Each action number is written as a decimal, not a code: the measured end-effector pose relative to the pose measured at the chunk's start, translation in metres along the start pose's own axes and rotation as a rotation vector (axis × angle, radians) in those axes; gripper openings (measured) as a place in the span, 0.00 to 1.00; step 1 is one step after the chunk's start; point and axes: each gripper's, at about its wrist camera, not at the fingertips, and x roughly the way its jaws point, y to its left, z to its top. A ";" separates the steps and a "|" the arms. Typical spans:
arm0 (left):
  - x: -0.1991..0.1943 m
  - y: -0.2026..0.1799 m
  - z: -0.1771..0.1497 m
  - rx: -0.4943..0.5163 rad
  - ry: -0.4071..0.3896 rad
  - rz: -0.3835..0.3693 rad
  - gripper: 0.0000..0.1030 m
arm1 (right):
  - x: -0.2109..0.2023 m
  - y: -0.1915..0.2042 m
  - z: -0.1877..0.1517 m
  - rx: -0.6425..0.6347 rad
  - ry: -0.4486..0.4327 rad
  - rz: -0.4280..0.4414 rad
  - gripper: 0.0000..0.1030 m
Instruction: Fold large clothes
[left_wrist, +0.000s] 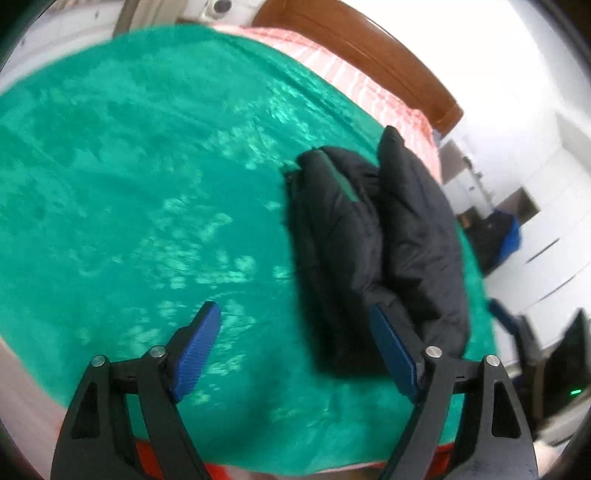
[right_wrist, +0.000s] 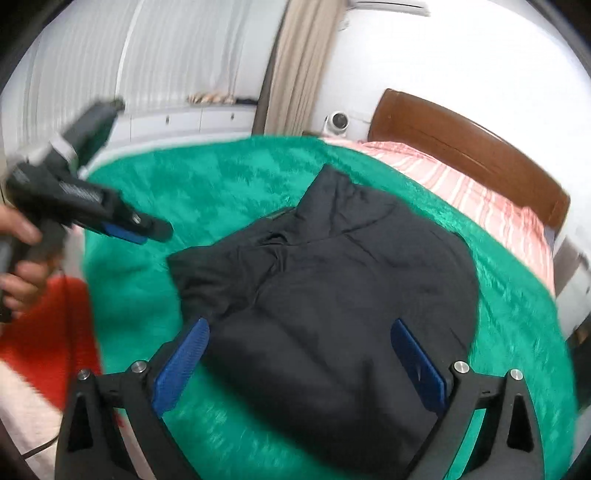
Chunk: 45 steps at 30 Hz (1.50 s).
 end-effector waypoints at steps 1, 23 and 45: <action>-0.002 -0.004 0.000 0.021 -0.013 0.038 0.86 | -0.009 -0.008 -0.006 0.029 0.005 -0.002 0.96; 0.002 -0.048 -0.001 0.299 -0.070 0.397 0.88 | -0.012 -0.091 -0.098 0.471 0.231 -0.133 0.98; 0.125 0.005 0.079 -0.028 0.322 -0.524 0.93 | -0.037 -0.152 -0.100 0.721 0.059 0.125 0.98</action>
